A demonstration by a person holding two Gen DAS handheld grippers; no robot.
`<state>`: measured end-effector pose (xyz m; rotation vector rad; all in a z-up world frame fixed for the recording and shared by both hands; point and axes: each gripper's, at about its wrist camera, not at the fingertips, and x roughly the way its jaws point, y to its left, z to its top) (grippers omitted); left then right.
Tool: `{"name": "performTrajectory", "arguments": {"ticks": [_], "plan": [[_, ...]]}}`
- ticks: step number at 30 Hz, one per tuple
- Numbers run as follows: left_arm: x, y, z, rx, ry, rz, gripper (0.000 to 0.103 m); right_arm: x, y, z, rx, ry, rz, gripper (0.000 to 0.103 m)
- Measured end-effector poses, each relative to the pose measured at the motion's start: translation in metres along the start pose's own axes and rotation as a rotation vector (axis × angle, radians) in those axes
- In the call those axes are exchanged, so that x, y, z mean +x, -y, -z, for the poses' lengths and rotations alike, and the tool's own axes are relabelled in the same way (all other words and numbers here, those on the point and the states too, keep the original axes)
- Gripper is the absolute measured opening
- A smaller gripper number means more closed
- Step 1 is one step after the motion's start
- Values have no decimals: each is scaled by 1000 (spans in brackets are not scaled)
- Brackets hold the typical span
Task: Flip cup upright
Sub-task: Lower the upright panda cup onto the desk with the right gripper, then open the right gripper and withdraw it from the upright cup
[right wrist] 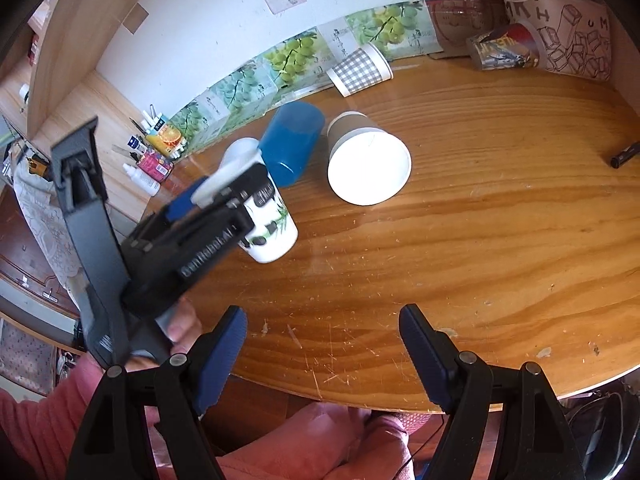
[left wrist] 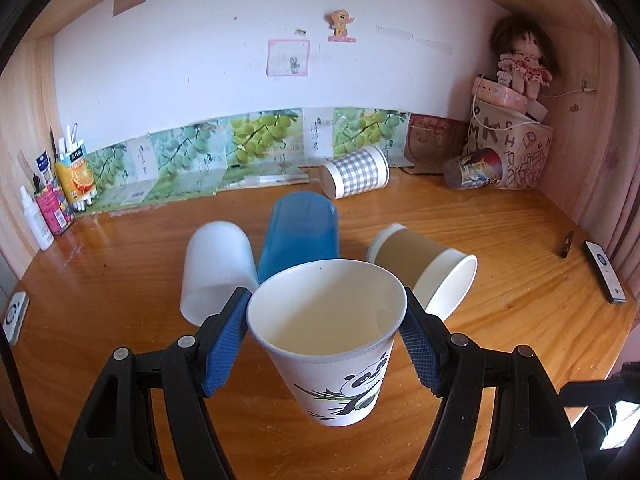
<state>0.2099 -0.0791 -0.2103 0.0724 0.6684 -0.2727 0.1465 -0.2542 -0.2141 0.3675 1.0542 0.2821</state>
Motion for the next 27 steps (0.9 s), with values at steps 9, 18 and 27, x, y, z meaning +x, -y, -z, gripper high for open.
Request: {"name": "performTrajectory", "arguments": {"ticks": [9, 18, 27], "plan": [[3, 6, 14, 18, -55, 47, 75, -2, 2, -2, 8, 18, -2, 79], [-4, 11, 25, 50, -146, 73, 76, -8, 10, -3, 31, 17, 19, 82], [-16, 8, 33, 98, -325, 107, 81, -21, 12, -2, 50, 48, 69, 82]]}}
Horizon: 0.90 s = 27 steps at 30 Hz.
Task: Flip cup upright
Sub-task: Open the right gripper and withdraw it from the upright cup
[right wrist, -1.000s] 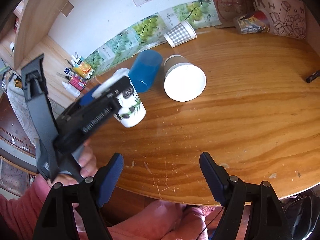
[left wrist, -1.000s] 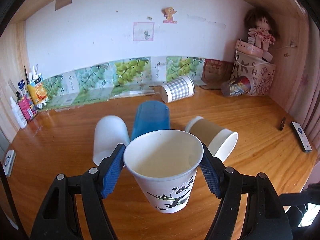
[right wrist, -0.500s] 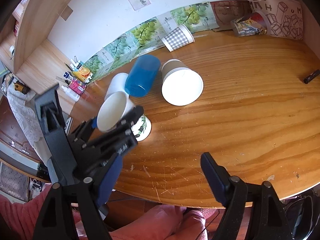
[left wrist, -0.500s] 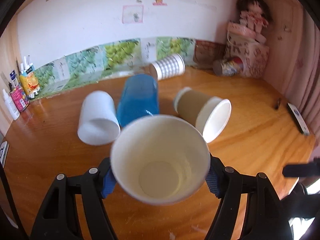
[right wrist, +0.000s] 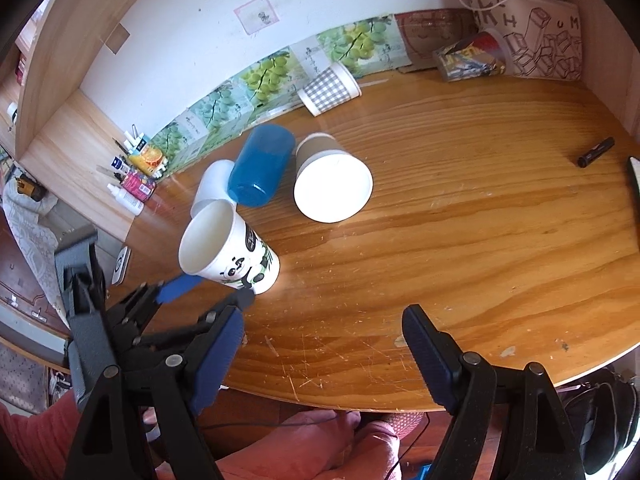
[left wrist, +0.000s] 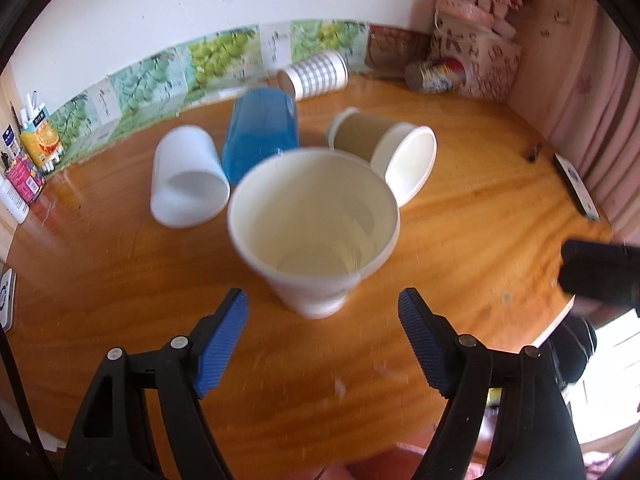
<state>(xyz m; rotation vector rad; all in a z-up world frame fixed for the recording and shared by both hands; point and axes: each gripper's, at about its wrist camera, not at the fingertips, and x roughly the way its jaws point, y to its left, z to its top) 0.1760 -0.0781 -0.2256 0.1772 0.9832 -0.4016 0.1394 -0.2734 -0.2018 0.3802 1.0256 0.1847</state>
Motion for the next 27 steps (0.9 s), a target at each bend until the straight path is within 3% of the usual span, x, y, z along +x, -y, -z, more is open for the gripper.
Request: {"name": "performTrajectory", "arguments": {"ticks": [9, 18, 20, 27], "plan": [[-51, -5, 3, 2, -80, 32, 84, -19, -20, -5, 12, 28, 6, 86], [-113, -15, -20, -10, -30, -64, 84, -43, -63, -6, -103, 36, -63, 92], [-127, -20, -27, -34, -26, -87, 84, -54, -75, -9, -130, 46, -79, 100], [-160, -29, -38, -141, 15, -106, 84, -100, -100, -19, -189, 160, -99, 102]]}}
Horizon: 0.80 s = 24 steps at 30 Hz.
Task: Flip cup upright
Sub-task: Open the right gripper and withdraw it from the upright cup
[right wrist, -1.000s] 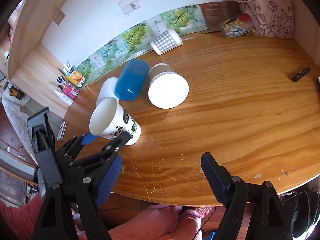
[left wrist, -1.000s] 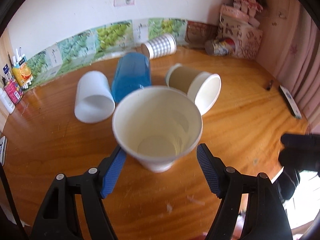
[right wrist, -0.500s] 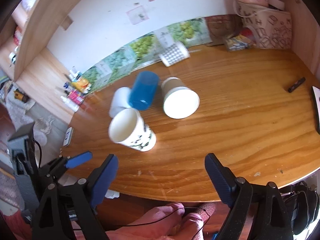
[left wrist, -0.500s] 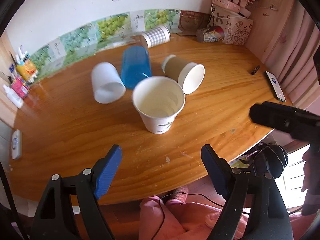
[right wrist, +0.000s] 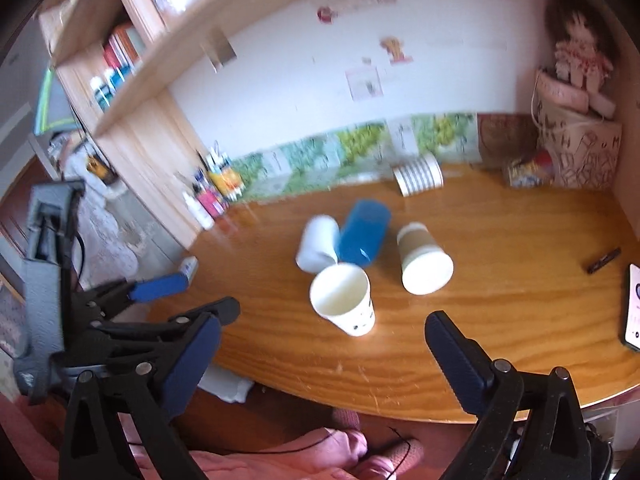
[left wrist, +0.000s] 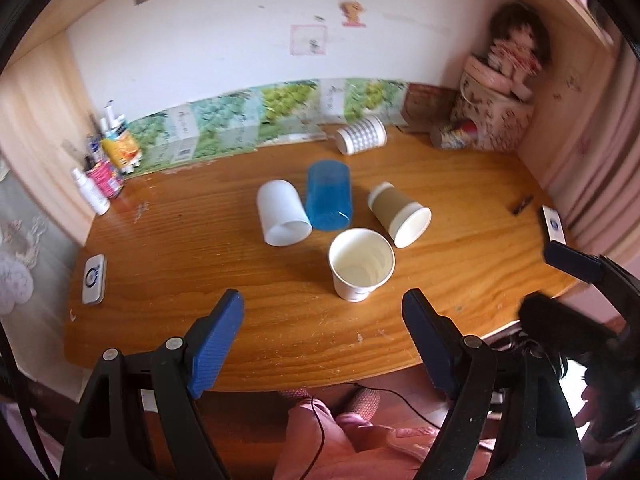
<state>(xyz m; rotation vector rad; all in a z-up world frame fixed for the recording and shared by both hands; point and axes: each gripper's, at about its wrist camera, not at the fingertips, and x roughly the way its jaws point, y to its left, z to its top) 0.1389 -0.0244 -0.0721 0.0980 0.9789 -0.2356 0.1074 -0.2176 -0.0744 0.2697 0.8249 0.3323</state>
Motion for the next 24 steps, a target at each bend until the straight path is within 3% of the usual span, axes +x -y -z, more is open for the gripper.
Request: {"name": "performTrajectory", "arguments": {"ticks": [6, 13, 17, 21, 24], "plan": [[-20, -2, 0, -87, 64, 0, 84, -37, -7, -10, 28, 113, 25, 102], [-50, 0, 9, -196, 214, 7, 89, -71, -16, -4, 39, 252, 88, 103], [-62, 5, 12, -197, 285, -29, 98, -81, -15, 3, 32, 271, 153, 103], [-74, 8, 17, -200, 355, -32, 101, -83, -11, 7, 60, 286, 167, 103], [-77, 9, 19, -213, 377, -81, 102, -78, -10, 12, 56, 271, 189, 103]]}}
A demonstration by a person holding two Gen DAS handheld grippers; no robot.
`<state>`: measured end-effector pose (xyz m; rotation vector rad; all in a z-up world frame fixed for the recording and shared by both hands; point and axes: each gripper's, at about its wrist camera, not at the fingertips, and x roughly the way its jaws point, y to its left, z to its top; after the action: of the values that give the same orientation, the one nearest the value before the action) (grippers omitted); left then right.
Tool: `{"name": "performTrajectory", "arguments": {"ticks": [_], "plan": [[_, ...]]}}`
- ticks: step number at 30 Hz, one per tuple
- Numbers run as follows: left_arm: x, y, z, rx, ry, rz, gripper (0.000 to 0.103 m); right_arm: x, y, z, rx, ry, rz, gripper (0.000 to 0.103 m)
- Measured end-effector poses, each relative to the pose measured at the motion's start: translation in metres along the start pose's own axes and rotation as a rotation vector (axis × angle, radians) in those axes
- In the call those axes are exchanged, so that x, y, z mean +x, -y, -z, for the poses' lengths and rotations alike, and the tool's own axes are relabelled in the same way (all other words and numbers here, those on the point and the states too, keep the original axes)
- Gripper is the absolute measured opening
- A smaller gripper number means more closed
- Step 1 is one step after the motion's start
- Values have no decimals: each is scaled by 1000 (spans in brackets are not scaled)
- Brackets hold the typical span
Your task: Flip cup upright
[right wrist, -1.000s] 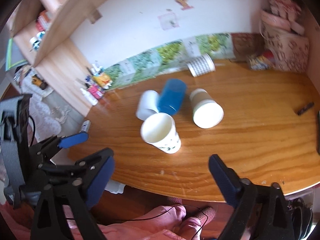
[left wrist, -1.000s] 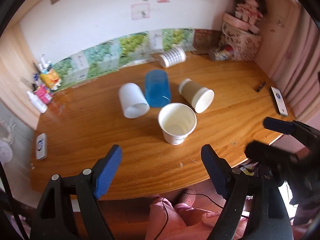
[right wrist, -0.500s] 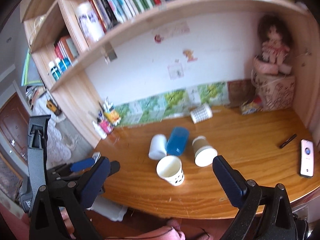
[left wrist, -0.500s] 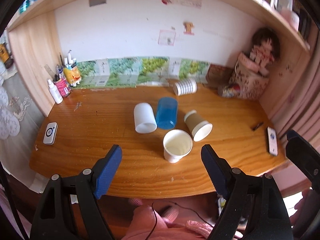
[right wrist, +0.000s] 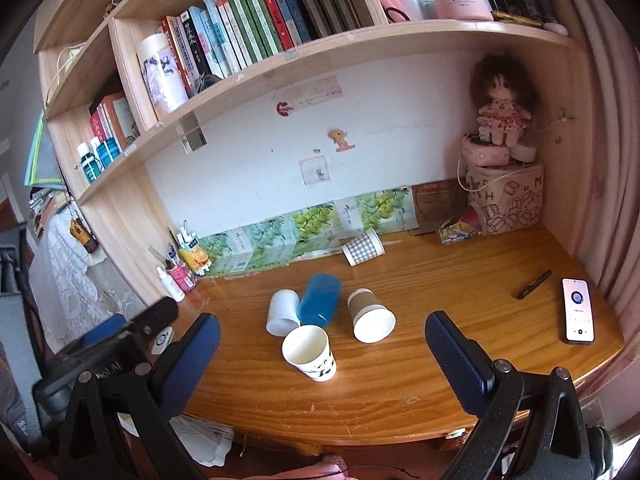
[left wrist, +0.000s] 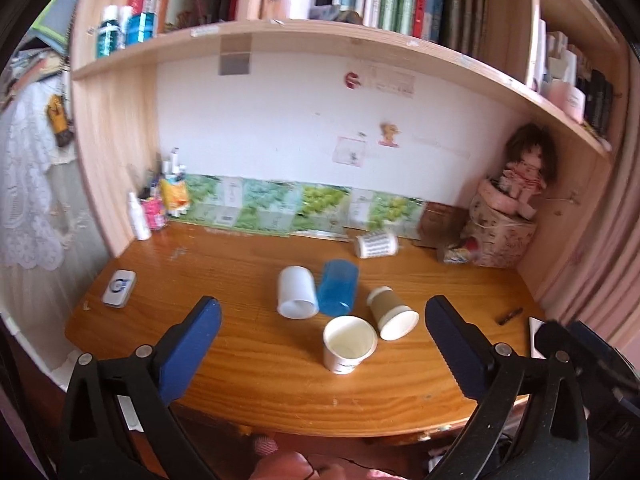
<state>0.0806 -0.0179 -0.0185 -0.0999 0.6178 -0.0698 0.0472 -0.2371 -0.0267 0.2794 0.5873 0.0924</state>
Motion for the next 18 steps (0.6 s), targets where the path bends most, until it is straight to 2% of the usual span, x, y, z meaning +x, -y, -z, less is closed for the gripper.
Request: {"name": "performTrajectory", "arguments": {"ticks": [3, 18], "plan": [[0, -2, 3, -22, 8, -14, 102, 0, -3, 8, -42, 10, 18, 103], [-6, 3, 6, -9, 41, -92, 102, -2, -6, 5, -75, 46, -37, 103]]}}
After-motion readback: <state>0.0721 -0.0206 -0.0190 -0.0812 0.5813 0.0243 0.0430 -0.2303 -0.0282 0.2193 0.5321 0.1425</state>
